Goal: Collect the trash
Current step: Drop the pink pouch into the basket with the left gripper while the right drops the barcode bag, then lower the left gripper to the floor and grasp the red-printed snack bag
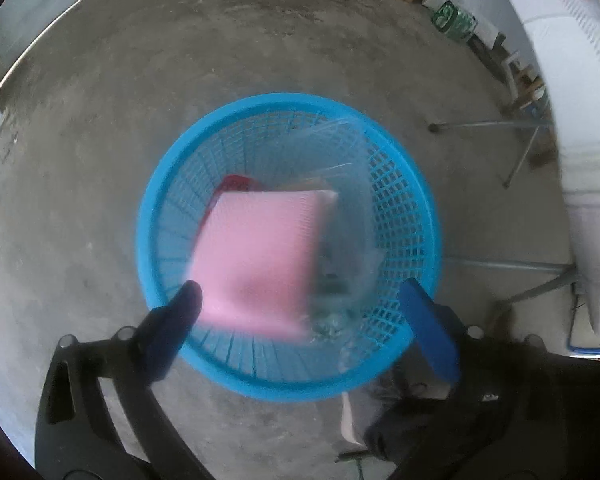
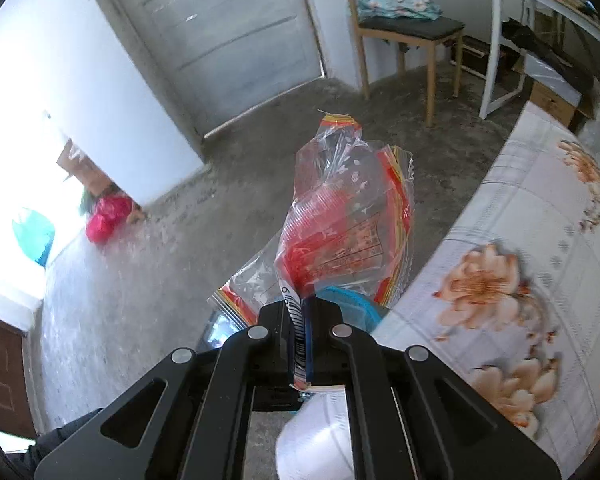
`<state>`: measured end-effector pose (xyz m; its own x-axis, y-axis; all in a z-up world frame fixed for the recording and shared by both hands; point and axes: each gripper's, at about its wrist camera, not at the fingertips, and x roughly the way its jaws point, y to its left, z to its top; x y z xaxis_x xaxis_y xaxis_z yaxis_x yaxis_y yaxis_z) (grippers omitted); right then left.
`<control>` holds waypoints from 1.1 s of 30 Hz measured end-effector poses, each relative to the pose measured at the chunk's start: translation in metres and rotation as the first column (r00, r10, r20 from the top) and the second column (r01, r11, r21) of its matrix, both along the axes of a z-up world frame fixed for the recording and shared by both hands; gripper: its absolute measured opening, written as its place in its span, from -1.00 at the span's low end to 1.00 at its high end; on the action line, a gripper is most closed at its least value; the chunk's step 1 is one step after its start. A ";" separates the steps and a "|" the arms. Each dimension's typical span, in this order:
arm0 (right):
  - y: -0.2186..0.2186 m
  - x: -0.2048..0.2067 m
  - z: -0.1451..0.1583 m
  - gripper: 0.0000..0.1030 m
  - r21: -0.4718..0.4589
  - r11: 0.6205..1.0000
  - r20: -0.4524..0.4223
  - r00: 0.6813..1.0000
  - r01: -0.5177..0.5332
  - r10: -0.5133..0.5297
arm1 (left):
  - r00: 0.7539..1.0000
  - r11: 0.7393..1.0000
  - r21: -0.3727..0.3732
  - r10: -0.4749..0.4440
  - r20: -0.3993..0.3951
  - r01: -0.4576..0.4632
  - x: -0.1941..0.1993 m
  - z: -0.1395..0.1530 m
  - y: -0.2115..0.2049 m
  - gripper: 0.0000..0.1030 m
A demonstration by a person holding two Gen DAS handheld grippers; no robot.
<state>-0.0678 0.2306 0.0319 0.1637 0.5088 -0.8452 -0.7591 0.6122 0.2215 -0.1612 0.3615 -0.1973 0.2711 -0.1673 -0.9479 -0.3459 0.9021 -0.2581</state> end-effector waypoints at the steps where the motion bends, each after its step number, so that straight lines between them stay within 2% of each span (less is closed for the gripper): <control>1: 0.004 -0.001 -0.004 -0.94 -0.006 1.000 -0.009 1.000 -0.004 0.004 | 1.000 1.000 -0.009 -0.003 -0.001 0.003 0.000 0.000 -0.002 0.85; 4: 0.019 -0.009 -0.020 -0.94 -0.046 0.999 -0.026 1.000 -0.016 0.014 | 0.998 0.998 -0.016 0.061 0.029 -0.061 -0.024 0.009 0.016 0.85; 7: 0.039 -0.020 -0.042 -0.94 -0.114 0.993 -0.045 0.999 -0.035 0.030 | 0.983 0.986 -0.031 0.167 0.077 -0.166 -0.056 0.023 0.045 0.85; 10: 0.062 -0.033 -0.081 -0.94 -0.210 0.976 -0.074 0.996 -0.055 0.040 | 0.961 0.966 -0.016 0.257 0.097 -0.257 -0.092 0.029 0.072 0.85; 14: 0.086 -0.051 -0.130 -0.94 -0.312 0.945 -0.108 0.992 -0.098 0.067 | 0.933 0.941 -0.038 0.339 0.120 -0.337 -0.127 0.034 0.095 0.85; 19: 0.104 -0.057 -0.194 -0.93 -0.453 0.885 -0.116 0.991 -0.110 0.063 | 0.922 0.931 -0.056 0.366 0.125 -0.362 -0.150 0.028 0.100 0.85; 21: 0.102 -0.054 -0.209 -0.90 -0.472 0.876 -0.134 0.990 -0.097 0.038 | 0.922 0.930 -0.064 0.369 0.121 -0.363 -0.153 0.026 0.099 0.85; 23: 0.099 -0.050 -0.216 -0.67 -0.474 0.878 -0.136 0.991 -0.069 0.004 | 0.923 0.931 -0.071 0.365 0.117 -0.359 -0.155 0.022 0.097 0.85; 24: 0.097 -0.048 -0.219 -0.02 -0.472 0.879 -0.138 0.990 -0.061 -0.005 | 0.925 0.931 -0.073 0.363 0.111 -0.357 -0.154 0.019 0.097 0.85; 25: 0.095 -0.044 -0.220 0.78 -0.477 0.877 -0.139 0.990 -0.056 -0.012 | 0.925 0.931 -0.073 0.363 0.106 -0.357 -0.153 0.016 0.097 0.85; 26: 0.092 -0.042 -0.223 0.88 -0.474 0.879 -0.142 0.990 -0.053 -0.017 | 0.925 0.931 -0.076 0.365 0.104 -0.358 -0.152 0.013 0.097 0.85; 30: 0.082 -0.039 -0.226 0.88 -0.496 0.868 -0.104 0.994 -0.018 -0.039 | 0.929 0.934 -0.084 0.354 0.105 -0.347 -0.144 0.009 0.091 0.85; 33: 0.079 -0.041 -0.216 0.88 -0.509 0.861 -0.036 0.999 0.011 -0.034 | 0.941 0.946 -0.077 0.322 0.105 -0.315 -0.133 0.008 0.082 0.85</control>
